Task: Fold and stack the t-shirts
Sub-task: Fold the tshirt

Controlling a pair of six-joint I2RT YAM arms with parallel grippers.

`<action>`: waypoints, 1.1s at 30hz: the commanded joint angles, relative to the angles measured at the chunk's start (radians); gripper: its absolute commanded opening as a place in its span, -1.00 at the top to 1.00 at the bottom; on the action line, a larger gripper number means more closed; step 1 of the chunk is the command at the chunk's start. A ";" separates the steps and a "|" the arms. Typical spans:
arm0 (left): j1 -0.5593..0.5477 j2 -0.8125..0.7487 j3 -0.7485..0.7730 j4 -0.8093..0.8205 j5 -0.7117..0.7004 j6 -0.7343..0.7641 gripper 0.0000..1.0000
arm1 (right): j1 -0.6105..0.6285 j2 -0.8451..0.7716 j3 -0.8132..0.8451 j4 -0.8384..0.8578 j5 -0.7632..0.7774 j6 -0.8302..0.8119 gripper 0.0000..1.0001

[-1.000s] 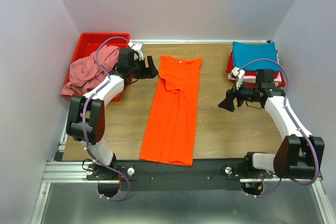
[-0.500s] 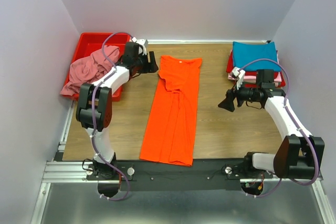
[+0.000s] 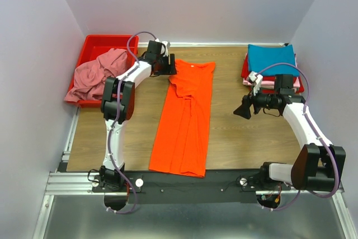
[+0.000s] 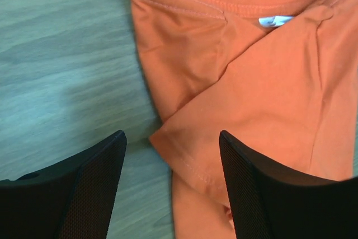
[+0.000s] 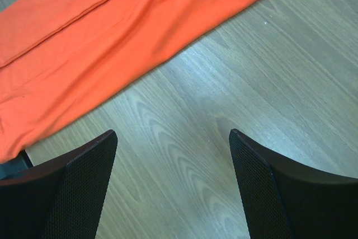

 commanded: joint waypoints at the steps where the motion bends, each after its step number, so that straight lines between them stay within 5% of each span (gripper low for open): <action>1: -0.006 0.077 0.104 -0.096 0.004 0.024 -0.49 | -0.010 -0.009 -0.012 0.009 -0.025 -0.007 -0.75; 9: -0.007 0.235 0.350 -0.196 -0.013 0.030 -0.35 | -0.016 0.003 -0.012 0.011 -0.021 -0.007 -0.75; 15: -0.007 0.318 0.476 -0.219 0.007 0.027 0.00 | -0.022 0.011 -0.012 0.011 -0.022 -0.009 -0.75; 18: -0.006 0.359 0.551 -0.226 0.022 0.023 0.48 | -0.026 0.017 -0.012 0.011 -0.021 -0.009 -0.75; 19: -0.003 0.376 0.566 -0.223 0.030 0.020 0.86 | -0.027 0.020 -0.012 0.009 -0.019 -0.009 -0.75; 20: -0.003 0.382 0.580 -0.217 0.036 0.017 1.00 | -0.027 0.021 -0.012 0.009 -0.021 -0.009 -0.75; 33: 0.042 0.427 0.689 -0.021 0.108 -0.088 1.00 | -0.038 0.063 -0.012 0.009 -0.013 -0.016 -0.75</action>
